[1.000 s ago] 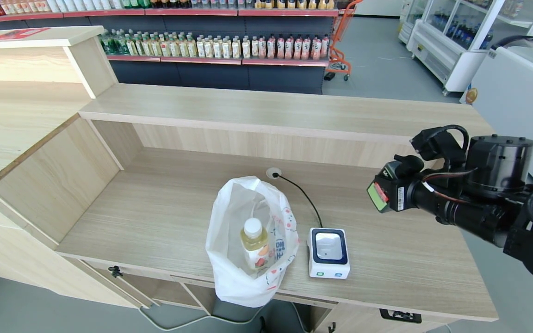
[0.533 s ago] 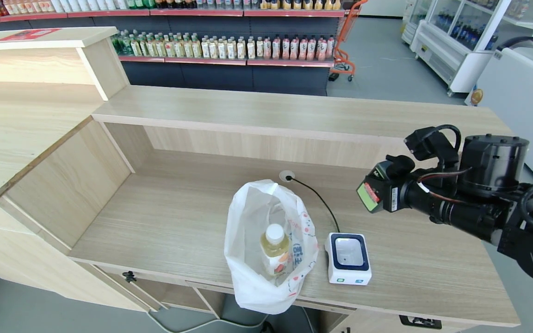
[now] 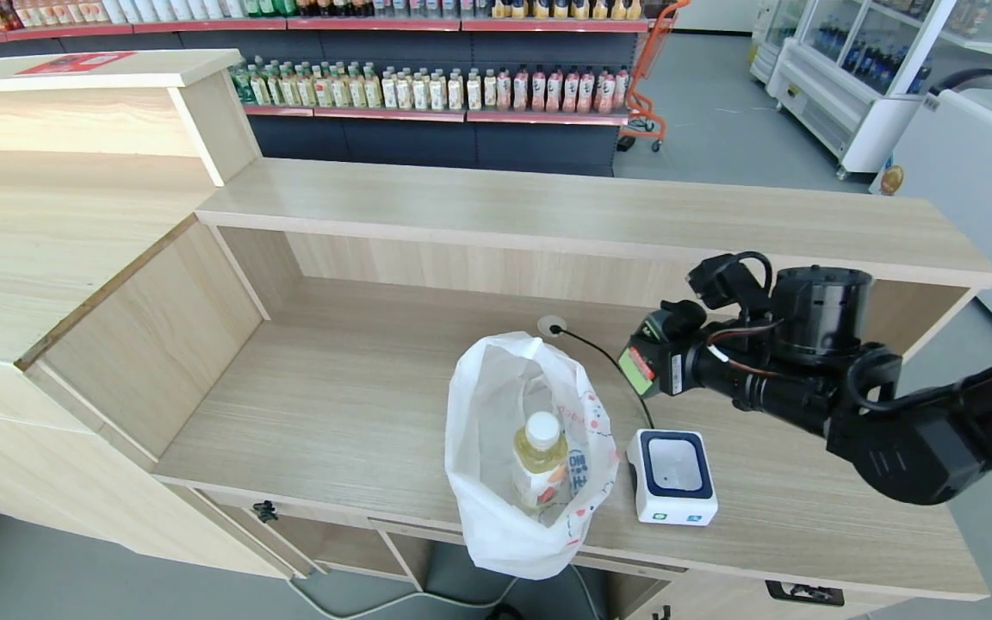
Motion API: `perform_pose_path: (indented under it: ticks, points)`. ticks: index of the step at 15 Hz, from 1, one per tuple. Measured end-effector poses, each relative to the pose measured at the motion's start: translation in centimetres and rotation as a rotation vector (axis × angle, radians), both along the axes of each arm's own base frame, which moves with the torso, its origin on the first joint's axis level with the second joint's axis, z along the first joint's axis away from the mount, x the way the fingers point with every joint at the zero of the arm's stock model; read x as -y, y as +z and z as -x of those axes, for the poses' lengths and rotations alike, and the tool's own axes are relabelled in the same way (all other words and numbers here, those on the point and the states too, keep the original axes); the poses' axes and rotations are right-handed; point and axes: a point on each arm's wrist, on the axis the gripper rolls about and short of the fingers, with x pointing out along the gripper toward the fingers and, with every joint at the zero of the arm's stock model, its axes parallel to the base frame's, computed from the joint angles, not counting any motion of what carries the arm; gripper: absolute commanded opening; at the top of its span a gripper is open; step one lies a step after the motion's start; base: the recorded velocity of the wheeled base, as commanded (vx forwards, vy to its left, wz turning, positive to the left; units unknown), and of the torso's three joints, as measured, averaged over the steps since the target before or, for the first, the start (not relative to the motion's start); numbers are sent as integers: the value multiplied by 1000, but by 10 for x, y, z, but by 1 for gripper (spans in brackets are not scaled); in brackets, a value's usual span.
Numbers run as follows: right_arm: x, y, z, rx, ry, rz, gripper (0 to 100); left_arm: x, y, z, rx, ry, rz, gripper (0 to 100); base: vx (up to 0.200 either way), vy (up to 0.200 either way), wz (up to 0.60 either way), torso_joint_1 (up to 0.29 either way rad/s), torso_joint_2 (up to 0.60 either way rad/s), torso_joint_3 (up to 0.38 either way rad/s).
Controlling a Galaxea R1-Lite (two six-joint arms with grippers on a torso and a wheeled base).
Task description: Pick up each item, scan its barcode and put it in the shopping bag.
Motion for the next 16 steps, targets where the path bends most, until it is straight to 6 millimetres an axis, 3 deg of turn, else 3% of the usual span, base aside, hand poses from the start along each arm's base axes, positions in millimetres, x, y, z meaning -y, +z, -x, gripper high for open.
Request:
perform_pose_path:
  ticks: [6,12,16]
  points:
    - [-19,-40,-14,-68,77,29,0,0,0,0,0,0,0,0,0,0,0,0,0,0]
    - [-39,-85,-34,-10,121,95,0,0,0,0,0,0,1,0,0,0,0,0,0,0]
    - [-54,-104,-48,-15,154,100,0,0,0,0,0,0,1,0,0,0,0,0,0,0]
